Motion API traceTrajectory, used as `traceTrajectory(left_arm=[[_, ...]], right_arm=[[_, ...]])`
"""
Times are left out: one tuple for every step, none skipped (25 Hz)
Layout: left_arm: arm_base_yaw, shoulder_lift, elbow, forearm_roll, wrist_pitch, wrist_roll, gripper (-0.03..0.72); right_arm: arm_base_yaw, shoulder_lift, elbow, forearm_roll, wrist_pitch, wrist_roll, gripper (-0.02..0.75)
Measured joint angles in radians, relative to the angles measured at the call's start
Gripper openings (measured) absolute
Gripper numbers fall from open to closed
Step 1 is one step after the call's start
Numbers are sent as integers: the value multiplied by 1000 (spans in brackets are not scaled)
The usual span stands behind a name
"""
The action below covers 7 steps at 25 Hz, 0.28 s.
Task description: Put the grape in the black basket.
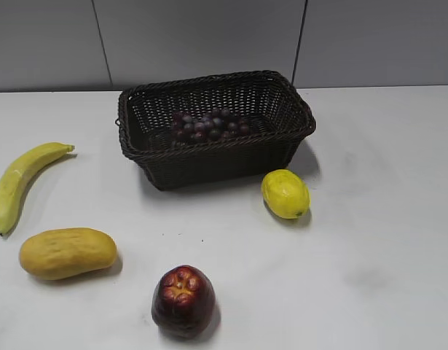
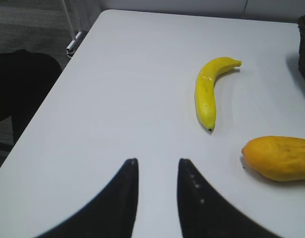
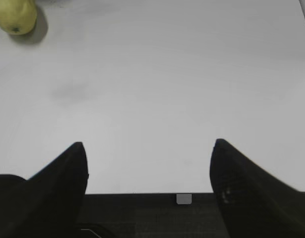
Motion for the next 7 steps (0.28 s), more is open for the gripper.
traceTrajectory(left_arm=[[0, 0, 0, 0, 0, 0, 217], [0, 0, 0, 0, 0, 0, 217], [0, 0, 0, 0, 0, 0, 217], [0, 0, 0, 0, 0, 0, 217], [0, 0, 0, 0, 0, 0, 217], [0, 0, 0, 0, 0, 0, 217], [0, 0, 0, 0, 0, 0, 217]], right_arm=[[0, -19, 0, 0, 1, 0, 580], [0, -37, 0, 0, 1, 0, 579], [0, -51, 0, 0, 1, 0, 579], [0, -69, 1, 0, 1, 0, 578], [0, -88, 2, 0, 1, 0, 578], [0, -106, 2, 1, 1, 0, 577], [0, -121, 2, 1, 1, 0, 577]])
